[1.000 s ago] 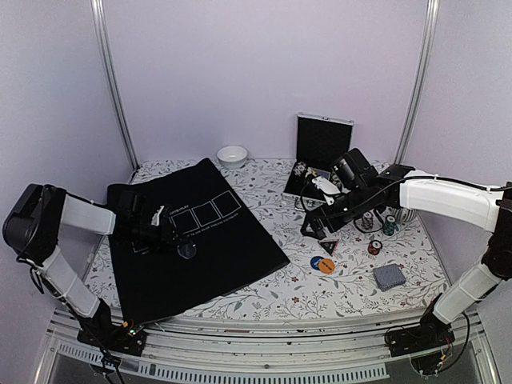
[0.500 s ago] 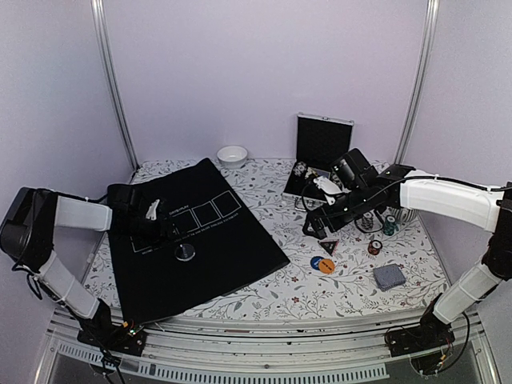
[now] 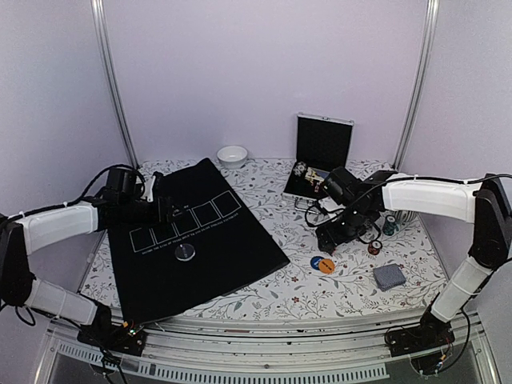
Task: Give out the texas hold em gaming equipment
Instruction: Place the dealer button on the poker table mat, then move the big blind button to the center of the board.
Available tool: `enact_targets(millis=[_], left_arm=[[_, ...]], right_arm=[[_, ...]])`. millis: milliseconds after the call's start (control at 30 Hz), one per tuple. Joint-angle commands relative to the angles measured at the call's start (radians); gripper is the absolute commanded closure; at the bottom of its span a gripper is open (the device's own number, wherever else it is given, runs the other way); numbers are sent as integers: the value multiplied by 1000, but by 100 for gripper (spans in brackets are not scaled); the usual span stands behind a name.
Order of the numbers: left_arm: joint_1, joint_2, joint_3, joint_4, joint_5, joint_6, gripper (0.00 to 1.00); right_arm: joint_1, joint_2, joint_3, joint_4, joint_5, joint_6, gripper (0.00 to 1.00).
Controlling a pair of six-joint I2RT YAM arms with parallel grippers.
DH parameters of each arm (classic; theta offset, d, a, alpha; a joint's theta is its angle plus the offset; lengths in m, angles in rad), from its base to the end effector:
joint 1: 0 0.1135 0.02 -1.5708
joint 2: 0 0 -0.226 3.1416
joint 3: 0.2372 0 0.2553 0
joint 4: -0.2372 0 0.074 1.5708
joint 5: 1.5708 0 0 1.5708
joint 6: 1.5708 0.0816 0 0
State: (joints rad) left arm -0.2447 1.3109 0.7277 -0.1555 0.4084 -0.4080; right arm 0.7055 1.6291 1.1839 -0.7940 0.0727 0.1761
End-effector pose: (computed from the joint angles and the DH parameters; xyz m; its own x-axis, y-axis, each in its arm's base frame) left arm 0.2950 -0.1071 0.1451 -0.8009 -0.1753 -0.5726 0.2064 0.8168 -0.5388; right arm 0.2578 0.2118 0.1395 -0.8188 -0.4679 -0.3326 -0.4929 0.8700 -0.0106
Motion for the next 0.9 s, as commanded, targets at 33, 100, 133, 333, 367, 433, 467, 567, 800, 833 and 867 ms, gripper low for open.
enact_targets(millis=[33,100,133,333,367,433,467,567,800,833,867], left_arm=[[-66,-85,30,-37,-69,12,28],[-77,-91,35,-36,-67,6,28],[-81,-90,36,-36,-65,3,28],[-90,-81,32,-24,-62,2,28],[-92,-81,29,-23,-63,2,28],[-92,-80,22,-15,-64,1,28],[-93,-79,19,-10,-64,0,28],[-94,-68,12,1,-58,0,28],[-93,-49,16,3,-45,0,28],[-93,-50,16,3,-46,1,28],[-93,-51,17,4,-47,1,28]], right_arm=[[6,77,0,-5,-162,-8,24],[16,106,15,17,-212,-54,24],[16,126,17,16,-223,-70,24],[19,267,126,-71,-145,-107,26],[19,277,121,-72,-141,-106,28],[19,272,107,-66,-134,-103,32],[19,267,100,-60,-131,-100,36],[19,265,94,-51,-120,-104,42],[19,311,85,-57,-60,-107,49],[19,315,86,-57,-57,-107,49],[19,317,87,-60,-54,-107,50]])
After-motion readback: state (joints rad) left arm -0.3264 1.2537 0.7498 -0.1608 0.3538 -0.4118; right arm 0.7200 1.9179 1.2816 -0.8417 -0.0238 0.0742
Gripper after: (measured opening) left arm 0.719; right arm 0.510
